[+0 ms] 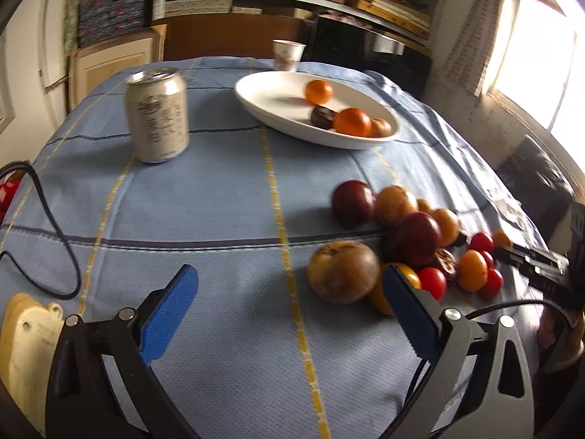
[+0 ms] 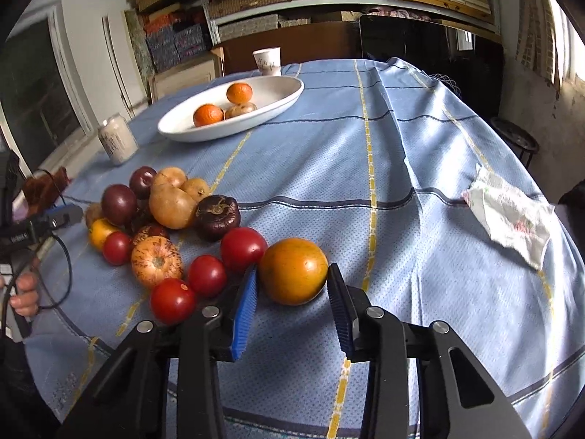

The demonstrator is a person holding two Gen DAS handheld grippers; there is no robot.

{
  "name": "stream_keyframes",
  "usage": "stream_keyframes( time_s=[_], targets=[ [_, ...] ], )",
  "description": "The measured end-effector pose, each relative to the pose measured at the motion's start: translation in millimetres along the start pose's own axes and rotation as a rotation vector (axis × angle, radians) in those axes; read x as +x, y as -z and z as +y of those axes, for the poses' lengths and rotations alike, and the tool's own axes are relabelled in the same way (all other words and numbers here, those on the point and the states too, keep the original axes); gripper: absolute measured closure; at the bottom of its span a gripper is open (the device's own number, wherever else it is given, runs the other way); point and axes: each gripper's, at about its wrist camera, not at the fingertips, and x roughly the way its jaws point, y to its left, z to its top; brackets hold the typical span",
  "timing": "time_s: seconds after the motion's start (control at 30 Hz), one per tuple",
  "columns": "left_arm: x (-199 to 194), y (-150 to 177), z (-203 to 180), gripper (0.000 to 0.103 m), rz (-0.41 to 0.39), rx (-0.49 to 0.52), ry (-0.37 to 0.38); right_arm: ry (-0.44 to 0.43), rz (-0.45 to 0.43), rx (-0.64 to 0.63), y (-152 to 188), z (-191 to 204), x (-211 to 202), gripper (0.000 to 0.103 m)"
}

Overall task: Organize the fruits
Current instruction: 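Grasp the yellow-orange tomato with the right tool while the left tool grasps the brown fruit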

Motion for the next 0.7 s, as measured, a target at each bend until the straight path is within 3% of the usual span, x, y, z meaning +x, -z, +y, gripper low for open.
stream_keyframes(
  time_s=[0.17, 0.3, 0.43, 0.7],
  targets=[
    [2.0, 1.4, -14.3, 0.006, 0.000, 0.070, 0.011, -0.018, 0.005, 0.024, -0.6, -4.5, 1.9, 0.064],
    [9.4, -1.7, -4.0, 0.029, 0.034, 0.012, 0.063, -0.028, 0.014, 0.030, -0.4, -6.1, 4.0, 0.064],
    [17.9, -6.0, -0.7, 0.036, 0.062, -0.017, 0.121, -0.025, 0.025, 0.027, -0.3, -4.9, 6.1, 0.064],
    [30.4, -14.2, -2.9, 0.037, 0.094, -0.057, 0.195, -0.031, 0.021, 0.028, 0.3, -4.7, 5.1, 0.064]
  ],
)
